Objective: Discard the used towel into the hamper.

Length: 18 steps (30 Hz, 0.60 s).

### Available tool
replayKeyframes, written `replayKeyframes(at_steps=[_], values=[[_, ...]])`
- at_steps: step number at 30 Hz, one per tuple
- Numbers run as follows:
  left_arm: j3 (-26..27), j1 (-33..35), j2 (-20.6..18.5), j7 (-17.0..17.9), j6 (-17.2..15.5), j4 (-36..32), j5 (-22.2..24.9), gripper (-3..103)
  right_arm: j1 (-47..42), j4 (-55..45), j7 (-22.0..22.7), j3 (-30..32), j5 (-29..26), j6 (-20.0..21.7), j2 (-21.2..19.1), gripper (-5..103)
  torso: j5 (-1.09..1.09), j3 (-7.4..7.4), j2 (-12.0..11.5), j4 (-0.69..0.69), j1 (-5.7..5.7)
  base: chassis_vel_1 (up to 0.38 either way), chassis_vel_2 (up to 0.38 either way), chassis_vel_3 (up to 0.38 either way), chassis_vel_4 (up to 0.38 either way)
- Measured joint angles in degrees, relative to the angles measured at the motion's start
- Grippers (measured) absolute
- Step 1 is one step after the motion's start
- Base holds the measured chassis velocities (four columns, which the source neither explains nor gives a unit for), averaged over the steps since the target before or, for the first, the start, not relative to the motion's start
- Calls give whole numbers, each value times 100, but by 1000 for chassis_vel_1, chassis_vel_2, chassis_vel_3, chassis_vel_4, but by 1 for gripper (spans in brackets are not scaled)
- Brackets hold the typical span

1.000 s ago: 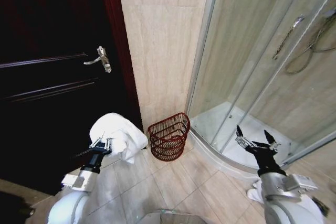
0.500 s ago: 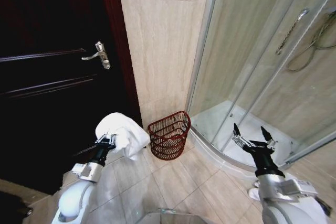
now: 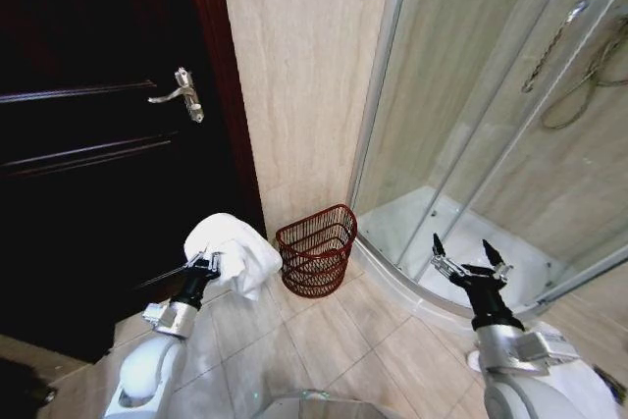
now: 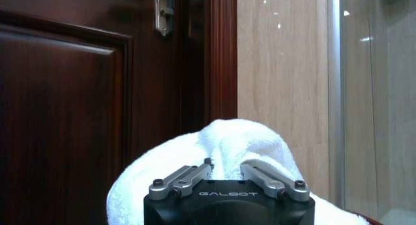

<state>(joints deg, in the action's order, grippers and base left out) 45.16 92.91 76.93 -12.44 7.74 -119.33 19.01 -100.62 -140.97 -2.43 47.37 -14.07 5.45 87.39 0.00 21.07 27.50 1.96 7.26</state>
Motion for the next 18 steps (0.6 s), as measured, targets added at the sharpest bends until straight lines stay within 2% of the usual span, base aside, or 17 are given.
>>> replayKeyframes(at_steps=[18], values=[[-2,4,73,-132,194,122,-151,5,-106,35,107,53,-59,-176,38,100,0,-247,-391,0,-145,0,0,0,0]])
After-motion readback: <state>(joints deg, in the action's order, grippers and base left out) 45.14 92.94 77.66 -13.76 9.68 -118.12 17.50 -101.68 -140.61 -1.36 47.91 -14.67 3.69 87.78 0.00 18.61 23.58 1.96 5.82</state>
